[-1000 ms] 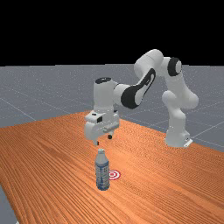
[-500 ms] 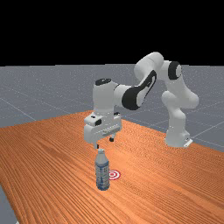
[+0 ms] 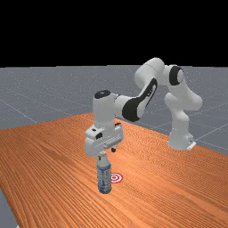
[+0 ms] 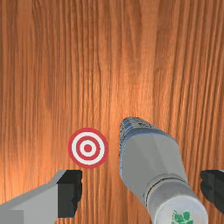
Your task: Pick up the bottle and put it on the marker
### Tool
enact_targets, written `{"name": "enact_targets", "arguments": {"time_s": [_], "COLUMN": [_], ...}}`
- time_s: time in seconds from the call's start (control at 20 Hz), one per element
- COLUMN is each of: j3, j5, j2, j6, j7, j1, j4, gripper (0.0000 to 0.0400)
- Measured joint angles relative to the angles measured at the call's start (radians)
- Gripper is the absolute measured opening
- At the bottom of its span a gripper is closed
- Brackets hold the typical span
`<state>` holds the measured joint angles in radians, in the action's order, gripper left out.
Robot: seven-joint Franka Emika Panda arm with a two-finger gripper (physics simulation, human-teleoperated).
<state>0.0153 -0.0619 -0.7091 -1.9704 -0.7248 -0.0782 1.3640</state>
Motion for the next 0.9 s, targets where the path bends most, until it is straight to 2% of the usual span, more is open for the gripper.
{"name": "enact_targets", "arguments": {"time_s": [0.05,0.3,0.4,0.45,0.5,0.6,0.9], "j3": [0.000,0.000,-0.002,-0.002,-0.001,0.000,-0.020], "j5": [-0.004,-0.003,-0.005,-0.005,-0.004,-0.001,0.024], "j2": [0.013,0.013,0.033,0.034,0.030,0.011,0.022], "j6": [-0.033,-0.033,-0.075,-0.074,-0.060,-0.010,-0.026], "j7": [-0.006,-0.001,0.006,0.006,0.005,0.001,0.101], "j1": [0.000,0.000,-0.001,-0.001,-0.001,-0.001,0.001], "j4": [0.029,0.030,0.066,0.066,0.055,0.011,0.030], "gripper": [0.0400,0.0400,0.0400,0.0244,0.0177,0.0168,0.0167]}}
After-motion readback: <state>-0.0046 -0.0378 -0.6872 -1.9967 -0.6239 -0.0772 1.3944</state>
